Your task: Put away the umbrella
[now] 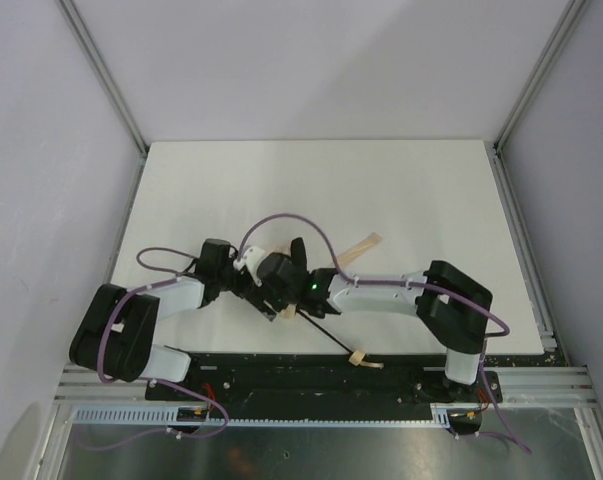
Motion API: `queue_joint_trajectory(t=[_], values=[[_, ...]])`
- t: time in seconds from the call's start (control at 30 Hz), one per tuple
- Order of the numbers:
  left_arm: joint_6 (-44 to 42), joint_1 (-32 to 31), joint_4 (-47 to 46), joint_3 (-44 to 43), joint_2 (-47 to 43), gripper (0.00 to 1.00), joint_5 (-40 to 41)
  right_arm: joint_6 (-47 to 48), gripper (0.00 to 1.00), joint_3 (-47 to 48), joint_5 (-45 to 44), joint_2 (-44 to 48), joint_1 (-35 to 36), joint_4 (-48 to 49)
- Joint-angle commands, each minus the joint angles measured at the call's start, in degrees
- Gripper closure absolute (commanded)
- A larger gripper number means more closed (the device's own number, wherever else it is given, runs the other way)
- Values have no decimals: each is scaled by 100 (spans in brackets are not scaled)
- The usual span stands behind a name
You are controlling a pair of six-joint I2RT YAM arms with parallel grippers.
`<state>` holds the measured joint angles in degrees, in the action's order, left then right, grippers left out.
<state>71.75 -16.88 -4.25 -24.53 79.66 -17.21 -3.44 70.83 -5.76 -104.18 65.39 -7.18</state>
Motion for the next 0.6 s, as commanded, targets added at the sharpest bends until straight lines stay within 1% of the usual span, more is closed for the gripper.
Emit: queue_joint_trajectory(t=[0.0,0.07,0.2,0.27,0.33,0.4,0.47,0.53,0.57], values=[[-162,149,1210,54,339,100,433,553,26,-14,-1345,-354,353,178],[-155,209,1232,-3,346,100,400,647,27,-16,-1625,-550,478,267],[-59,242,1275,-83,345,100,329,958,30,23,-2536,-1019,607,515],[1,246,1277,-119,365,100,288,1157,34,26,-2850,-1193,583,621],[27,240,1282,-169,414,100,238,1371,40,27,-2974,-1364,493,887],[62,245,1290,-213,466,100,199,1530,51,45,-2944,-1497,352,1011],[84,247,1294,-298,519,100,189,1654,66,63,-2703,-1587,190,1059],[65,262,1290,-421,587,100,215,1768,86,78,-2329,-1640,32,1049],[31,281,1288,-509,622,100,234,1790,93,106,-2085,-1667,-63,994]])
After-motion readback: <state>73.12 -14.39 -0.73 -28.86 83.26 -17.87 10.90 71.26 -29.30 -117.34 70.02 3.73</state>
